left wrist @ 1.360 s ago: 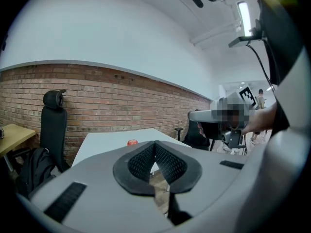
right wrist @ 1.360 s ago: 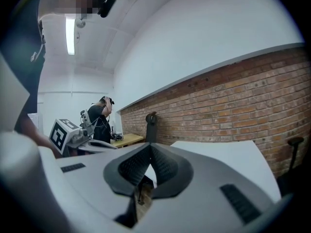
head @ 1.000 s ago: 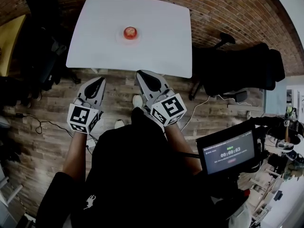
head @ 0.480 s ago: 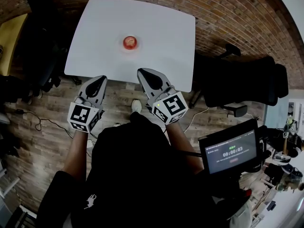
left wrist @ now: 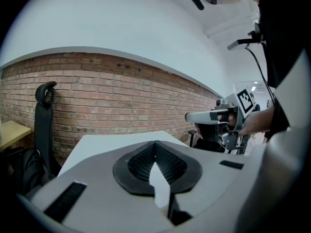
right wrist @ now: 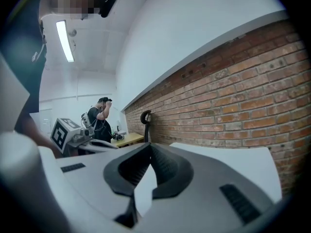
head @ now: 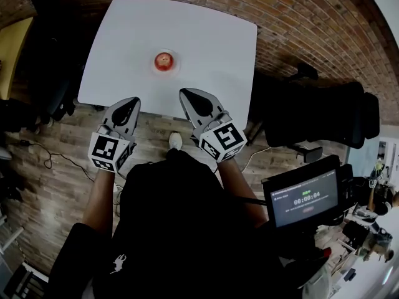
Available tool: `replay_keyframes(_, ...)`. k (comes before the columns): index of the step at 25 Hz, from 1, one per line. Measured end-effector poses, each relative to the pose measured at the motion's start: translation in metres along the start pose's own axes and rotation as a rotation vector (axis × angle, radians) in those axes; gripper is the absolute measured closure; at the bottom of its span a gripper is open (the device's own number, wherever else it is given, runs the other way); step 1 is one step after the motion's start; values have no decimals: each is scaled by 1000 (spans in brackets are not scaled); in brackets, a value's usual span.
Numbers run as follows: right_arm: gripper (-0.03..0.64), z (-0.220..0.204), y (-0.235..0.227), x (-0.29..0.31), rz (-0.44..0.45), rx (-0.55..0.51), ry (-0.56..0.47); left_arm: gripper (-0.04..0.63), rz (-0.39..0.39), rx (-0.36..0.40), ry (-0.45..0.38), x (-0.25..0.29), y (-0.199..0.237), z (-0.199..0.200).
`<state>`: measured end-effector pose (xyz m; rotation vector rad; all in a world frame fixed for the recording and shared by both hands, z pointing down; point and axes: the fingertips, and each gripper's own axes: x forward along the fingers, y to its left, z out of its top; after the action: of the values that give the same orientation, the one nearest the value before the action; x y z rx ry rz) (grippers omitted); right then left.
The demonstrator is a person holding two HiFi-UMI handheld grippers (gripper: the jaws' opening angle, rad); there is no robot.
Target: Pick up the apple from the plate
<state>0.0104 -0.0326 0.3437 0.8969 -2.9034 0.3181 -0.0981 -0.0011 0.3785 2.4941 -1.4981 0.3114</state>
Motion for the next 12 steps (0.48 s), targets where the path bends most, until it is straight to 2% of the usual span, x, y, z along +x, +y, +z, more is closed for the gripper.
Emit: replay_keyframes(12, 614, -4, -43, 6, 45, 24, 7, 591, 24, -8, 24, 45, -9, 3)
